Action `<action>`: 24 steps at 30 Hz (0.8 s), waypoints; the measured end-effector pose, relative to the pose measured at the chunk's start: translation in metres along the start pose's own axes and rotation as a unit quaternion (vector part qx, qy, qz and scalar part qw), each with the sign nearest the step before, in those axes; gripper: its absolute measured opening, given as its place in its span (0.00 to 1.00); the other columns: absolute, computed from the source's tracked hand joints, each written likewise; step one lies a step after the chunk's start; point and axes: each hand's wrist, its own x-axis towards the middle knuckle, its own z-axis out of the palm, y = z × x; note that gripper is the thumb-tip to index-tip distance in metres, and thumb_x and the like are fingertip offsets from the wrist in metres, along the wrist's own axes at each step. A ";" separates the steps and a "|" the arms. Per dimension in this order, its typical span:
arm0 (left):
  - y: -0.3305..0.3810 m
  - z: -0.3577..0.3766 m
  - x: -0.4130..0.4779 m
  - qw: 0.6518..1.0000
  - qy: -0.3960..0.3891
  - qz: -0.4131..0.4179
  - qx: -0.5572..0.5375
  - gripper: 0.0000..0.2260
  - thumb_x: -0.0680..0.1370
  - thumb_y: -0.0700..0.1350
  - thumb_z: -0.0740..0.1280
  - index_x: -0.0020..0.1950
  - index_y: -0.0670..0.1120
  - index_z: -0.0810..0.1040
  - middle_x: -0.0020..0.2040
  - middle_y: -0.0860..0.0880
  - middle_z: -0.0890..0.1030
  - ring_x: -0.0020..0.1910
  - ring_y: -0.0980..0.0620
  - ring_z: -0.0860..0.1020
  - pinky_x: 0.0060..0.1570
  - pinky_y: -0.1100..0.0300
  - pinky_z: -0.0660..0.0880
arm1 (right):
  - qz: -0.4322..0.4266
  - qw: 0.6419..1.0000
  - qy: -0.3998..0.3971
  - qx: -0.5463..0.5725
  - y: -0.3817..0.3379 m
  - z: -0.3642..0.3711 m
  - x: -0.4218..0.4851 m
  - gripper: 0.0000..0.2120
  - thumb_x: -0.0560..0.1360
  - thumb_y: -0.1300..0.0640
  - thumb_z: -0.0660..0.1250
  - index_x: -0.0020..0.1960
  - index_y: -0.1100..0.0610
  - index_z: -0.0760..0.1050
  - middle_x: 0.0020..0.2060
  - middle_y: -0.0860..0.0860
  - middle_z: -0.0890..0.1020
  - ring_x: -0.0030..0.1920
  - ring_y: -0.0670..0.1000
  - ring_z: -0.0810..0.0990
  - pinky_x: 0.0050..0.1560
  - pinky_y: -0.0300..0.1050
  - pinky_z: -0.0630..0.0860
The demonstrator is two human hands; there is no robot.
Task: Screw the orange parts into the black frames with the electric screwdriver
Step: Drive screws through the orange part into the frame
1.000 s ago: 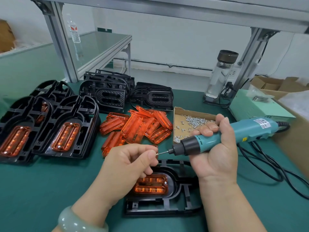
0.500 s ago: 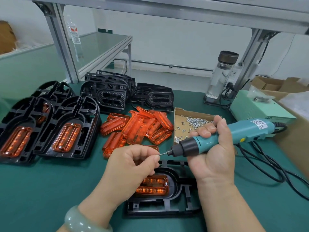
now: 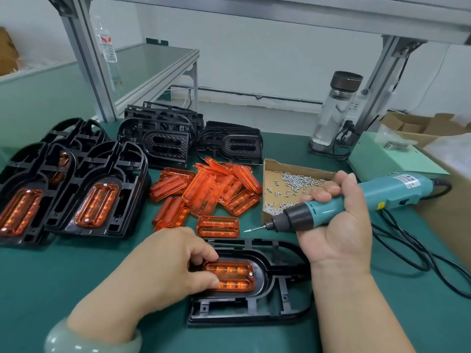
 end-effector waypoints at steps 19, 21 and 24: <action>0.006 0.023 0.008 0.995 -0.018 0.031 -0.090 0.16 0.66 0.54 0.76 0.50 0.66 0.76 0.43 0.57 0.74 0.39 0.64 0.73 0.39 0.72 0.71 | 0.009 0.995 -0.007 -0.104 0.007 0.002 -0.006 0.07 0.77 0.56 0.66 0.43 0.51 0.70 0.28 0.46 0.72 0.26 0.44 0.71 0.30 0.36 0.71; 0.006 0.023 0.008 0.996 -0.017 0.031 -0.076 0.16 0.65 0.55 0.76 0.49 0.67 0.76 0.42 0.58 0.74 0.39 0.65 0.73 0.39 0.73 0.69 | 0.012 0.993 -0.014 -0.112 0.009 0.001 -0.008 0.06 0.78 0.56 0.66 0.42 0.51 0.71 0.28 0.46 0.73 0.26 0.44 0.71 0.31 0.36 0.72; 0.005 0.022 0.008 0.998 -0.013 0.027 -0.061 0.16 0.64 0.58 0.76 0.49 0.67 0.77 0.41 0.59 0.74 0.40 0.69 0.71 0.38 0.73 0.67 | 0.014 0.993 -0.029 -0.117 0.011 0.001 -0.010 0.06 0.76 0.56 0.67 0.43 0.51 0.70 0.28 0.46 0.73 0.26 0.44 0.72 0.30 0.36 0.72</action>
